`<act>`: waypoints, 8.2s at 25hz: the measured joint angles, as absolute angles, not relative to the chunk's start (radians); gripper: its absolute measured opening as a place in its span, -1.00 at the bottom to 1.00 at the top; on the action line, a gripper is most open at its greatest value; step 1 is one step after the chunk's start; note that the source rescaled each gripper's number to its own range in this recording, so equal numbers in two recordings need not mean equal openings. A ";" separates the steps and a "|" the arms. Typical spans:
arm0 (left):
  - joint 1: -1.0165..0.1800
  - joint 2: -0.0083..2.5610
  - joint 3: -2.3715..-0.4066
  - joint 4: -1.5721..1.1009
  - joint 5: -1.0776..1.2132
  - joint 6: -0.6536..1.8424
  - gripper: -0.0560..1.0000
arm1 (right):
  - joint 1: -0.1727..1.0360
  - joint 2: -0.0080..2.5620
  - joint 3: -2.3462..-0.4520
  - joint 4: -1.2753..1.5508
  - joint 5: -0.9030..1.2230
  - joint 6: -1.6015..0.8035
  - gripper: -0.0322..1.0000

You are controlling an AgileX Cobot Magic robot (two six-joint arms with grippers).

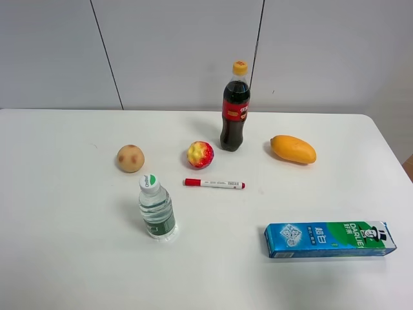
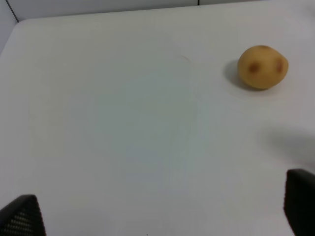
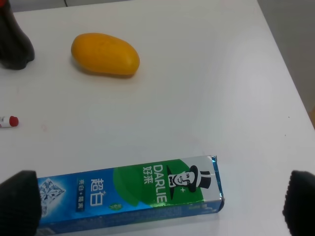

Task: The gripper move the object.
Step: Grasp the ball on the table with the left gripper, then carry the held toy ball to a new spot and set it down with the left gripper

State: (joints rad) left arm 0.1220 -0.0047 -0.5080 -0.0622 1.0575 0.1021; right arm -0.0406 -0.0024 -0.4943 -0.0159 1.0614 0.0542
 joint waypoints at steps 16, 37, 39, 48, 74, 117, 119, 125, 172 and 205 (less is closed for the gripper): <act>0.122 -0.005 -0.508 -0.062 1.057 0.102 0.98 | -0.041 -0.002 -0.494 -0.016 1.061 0.054 1.00; 0.122 0.289 -0.682 -0.067 1.059 0.124 0.99 | -0.041 -0.002 -0.494 -0.016 1.061 0.054 1.00; 0.122 0.395 -0.750 -0.067 1.057 0.152 0.99 | -0.041 -0.002 -0.494 -0.016 1.061 0.054 1.00; 0.122 0.844 -1.025 -0.116 0.934 0.265 0.99 | -0.041 -0.002 -0.494 -0.016 1.061 0.054 1.00; -0.505 1.630 -1.351 -0.124 0.766 0.270 0.99 | -0.041 -0.002 -0.494 -0.016 1.061 0.054 1.00; -0.635 2.148 -1.433 -0.050 0.260 0.000 1.00 | -0.041 -0.002 -0.494 -0.016 1.061 0.054 1.00; -0.635 2.159 -1.433 -0.046 0.249 0.000 1.00 | -0.041 -0.002 -0.494 -0.016 1.061 0.054 1.00; -0.632 2.189 -1.433 -0.038 0.243 0.000 1.00 | -0.041 -0.002 -0.494 -0.016 1.061 0.054 1.00; -0.617 2.179 -1.433 0.059 0.286 0.000 -0.83 | -0.041 -0.002 -0.494 -0.016 1.061 0.054 1.00; -0.445 1.112 -0.676 0.085 0.575 -0.008 -0.83 | -0.041 -0.002 -0.494 -0.016 1.061 0.054 1.00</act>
